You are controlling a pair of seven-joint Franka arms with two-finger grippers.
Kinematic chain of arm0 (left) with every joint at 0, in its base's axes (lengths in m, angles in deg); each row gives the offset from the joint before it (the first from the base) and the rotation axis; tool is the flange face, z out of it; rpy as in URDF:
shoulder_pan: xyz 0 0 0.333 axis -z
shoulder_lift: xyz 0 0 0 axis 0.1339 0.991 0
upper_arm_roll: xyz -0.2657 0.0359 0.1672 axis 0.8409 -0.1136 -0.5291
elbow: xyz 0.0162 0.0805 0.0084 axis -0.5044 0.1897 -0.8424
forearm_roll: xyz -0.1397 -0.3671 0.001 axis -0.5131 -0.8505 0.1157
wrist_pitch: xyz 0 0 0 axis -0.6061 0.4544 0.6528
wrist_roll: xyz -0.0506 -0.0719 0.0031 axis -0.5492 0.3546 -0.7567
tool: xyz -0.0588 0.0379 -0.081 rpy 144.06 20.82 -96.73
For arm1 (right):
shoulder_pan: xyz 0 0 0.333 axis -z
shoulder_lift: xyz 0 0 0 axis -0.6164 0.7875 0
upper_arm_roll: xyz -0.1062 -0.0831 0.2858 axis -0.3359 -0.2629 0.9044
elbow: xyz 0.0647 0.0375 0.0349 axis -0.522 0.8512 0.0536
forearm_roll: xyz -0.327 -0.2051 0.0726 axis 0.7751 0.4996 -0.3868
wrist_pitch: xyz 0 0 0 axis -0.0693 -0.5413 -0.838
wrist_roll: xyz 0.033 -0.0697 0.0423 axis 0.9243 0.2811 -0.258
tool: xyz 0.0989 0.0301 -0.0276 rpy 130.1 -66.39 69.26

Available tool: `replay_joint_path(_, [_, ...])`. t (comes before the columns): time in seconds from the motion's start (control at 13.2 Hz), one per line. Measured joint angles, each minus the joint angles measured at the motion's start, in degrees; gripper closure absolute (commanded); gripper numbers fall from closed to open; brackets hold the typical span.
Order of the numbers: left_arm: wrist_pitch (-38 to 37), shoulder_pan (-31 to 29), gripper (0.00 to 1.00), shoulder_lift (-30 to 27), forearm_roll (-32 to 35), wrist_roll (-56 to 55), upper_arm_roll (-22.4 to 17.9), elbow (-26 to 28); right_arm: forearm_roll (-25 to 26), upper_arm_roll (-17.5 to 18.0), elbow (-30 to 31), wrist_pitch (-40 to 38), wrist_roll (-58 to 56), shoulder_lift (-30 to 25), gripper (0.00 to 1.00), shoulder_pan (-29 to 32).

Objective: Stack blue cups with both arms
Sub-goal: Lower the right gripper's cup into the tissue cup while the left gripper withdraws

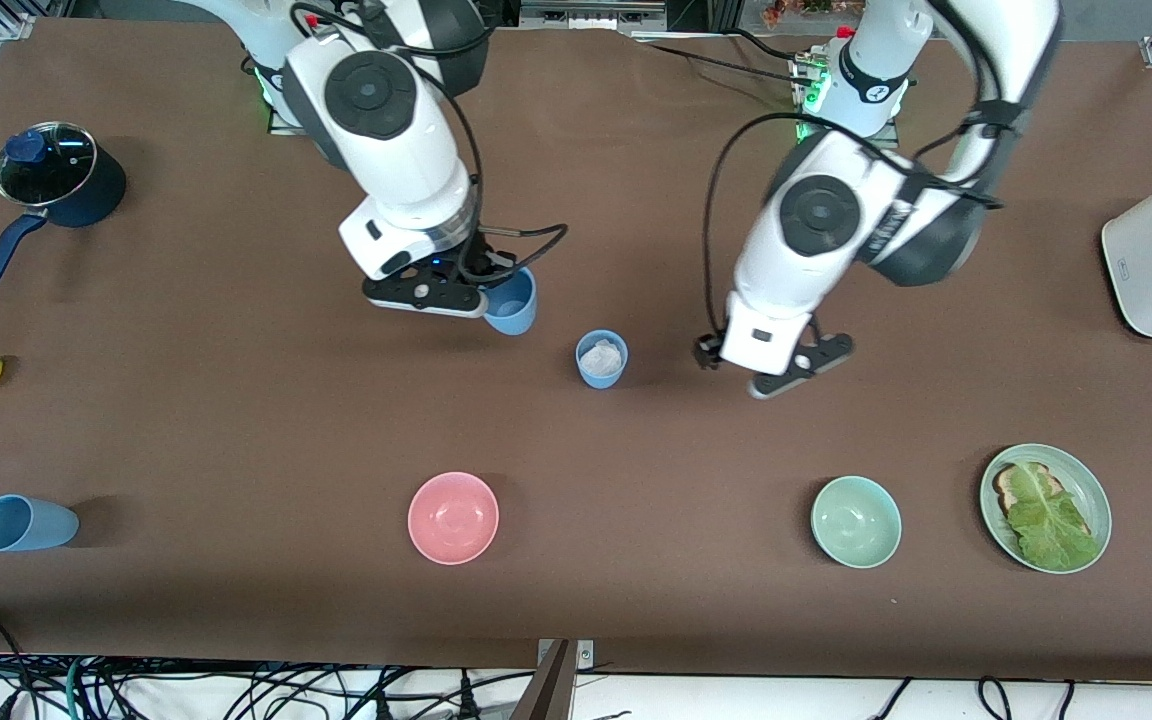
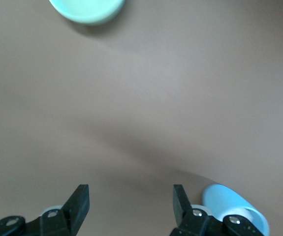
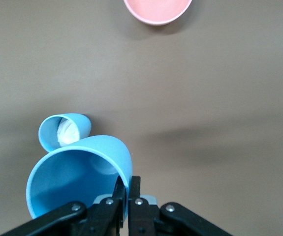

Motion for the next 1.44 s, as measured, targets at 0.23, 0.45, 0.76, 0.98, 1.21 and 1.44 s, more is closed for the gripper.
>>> replay_joint_path(0.23, [-2.1,-4.5,0.23,-2.1,-0.2,11.1,-0.3,-0.1,0.2,0.0,0.0,4.1,2.9,2.8,1.00,-1.7])
replay_joint_path(0.45, [-3.8,-7.1,0.23,-4.4,-3.9,24.8,-4.9,-0.3,1.1,-0.1,-2.4,7.2,3.1,6.8,1.00,-3.0])
replay_joint_path(0.76, [-8.5,-7.9,0.23,-7.1,-7.5,41.3,-13.5,-2.7,1.4,-0.2,-7.0,7.1,3.4,9.0,1.00,-4.5])
replay_joint_path(0.98, [-10.2,-7.4,0.23,-8.7,-7.6,47.6,-16.2,-3.2,1.5,-0.5,-7.2,7.2,3.8,9.6,1.00,-6.4])
replay_joint_path(1.21, [-10.5,-6.2,0.23,-9.3,-7.7,53.5,-19.9,-3.2,1.6,-1.2,-8.3,7.4,4.0,11.6,1.00,-7.5])
replay_joint_path(1.44, [-10.7,-3.9,0.23,-9.4,-9.4,58.5,-24.9,-3.2,1.7,-1.7,-8.7,8.0,4.0,12.2,1.00,-7.7])
